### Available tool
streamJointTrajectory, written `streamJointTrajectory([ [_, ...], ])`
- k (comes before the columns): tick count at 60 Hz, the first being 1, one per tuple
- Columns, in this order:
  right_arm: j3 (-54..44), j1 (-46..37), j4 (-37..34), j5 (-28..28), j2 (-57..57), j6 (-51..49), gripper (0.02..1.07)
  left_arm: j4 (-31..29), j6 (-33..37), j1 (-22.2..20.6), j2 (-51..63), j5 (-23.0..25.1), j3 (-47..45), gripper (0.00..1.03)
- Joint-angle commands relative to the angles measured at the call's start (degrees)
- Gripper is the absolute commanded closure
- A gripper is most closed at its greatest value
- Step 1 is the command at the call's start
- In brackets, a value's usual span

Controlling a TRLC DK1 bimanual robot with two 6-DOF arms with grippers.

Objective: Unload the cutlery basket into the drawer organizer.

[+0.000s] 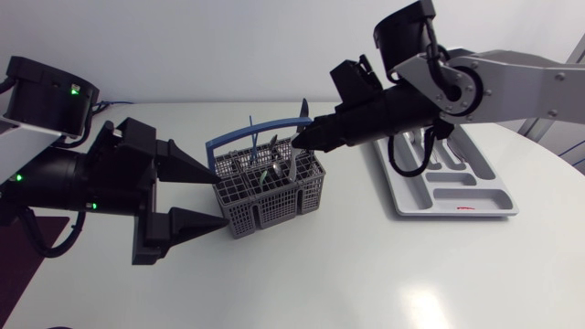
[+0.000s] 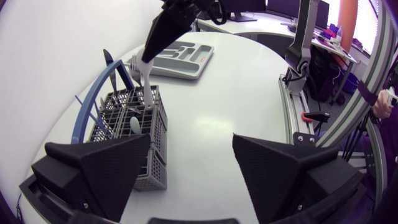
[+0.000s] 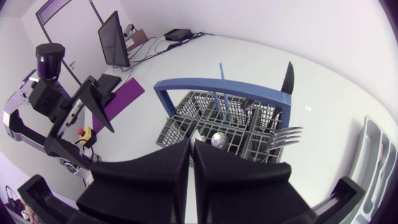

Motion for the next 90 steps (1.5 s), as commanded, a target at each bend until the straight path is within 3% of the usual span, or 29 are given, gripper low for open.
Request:
streamJointTrajectory([
  [1, 0.4, 0.4, -1.7, -1.1, -2.9, 2.5, 1.01, 0.8, -0.9, -0.6, -0.8, -0.4, -1.4, 0.07],
  [16, -3.8, -2.0, -4.2, 2.3, -11.5, 3.1, 1.01, 3.2, -4.1, -3.4, 0.1, -4.2, -0.9, 0.07],
  [31, -12.1, -11.7, -10.3, 11.7, -20.5, -6.3, 1.01, 4.6, -7.7, -7.1, 3.5, -10.7, 1.1, 0.07],
  [42, -17.4, -21.1, -10.7, 14.7, -22.1, -14.6, 1.01, 5.1, -10.4, -10.0, 7.1, -15.6, 4.1, 0.07],
  [61, -23.1, -35.2, -1.1, 19.5, -17.0, -25.3, 1.0, 4.5, -14.6, -13.1, 11.6, -23.8, 9.9, 0.07],
  [76, -24.7, -40.8, 9.0, 22.6, -7.8, -29.3, 1.0, 3.6, -15.8, -14.4, 12.9, -25.8, 11.5, 0.07],
  [90, -27.6, -41.7, 22.6, 30.9, 1.7, -32.4, 0.99, 2.6, -15.8, -14.3, 12.5, -26.4, 11.5, 0.07],
])
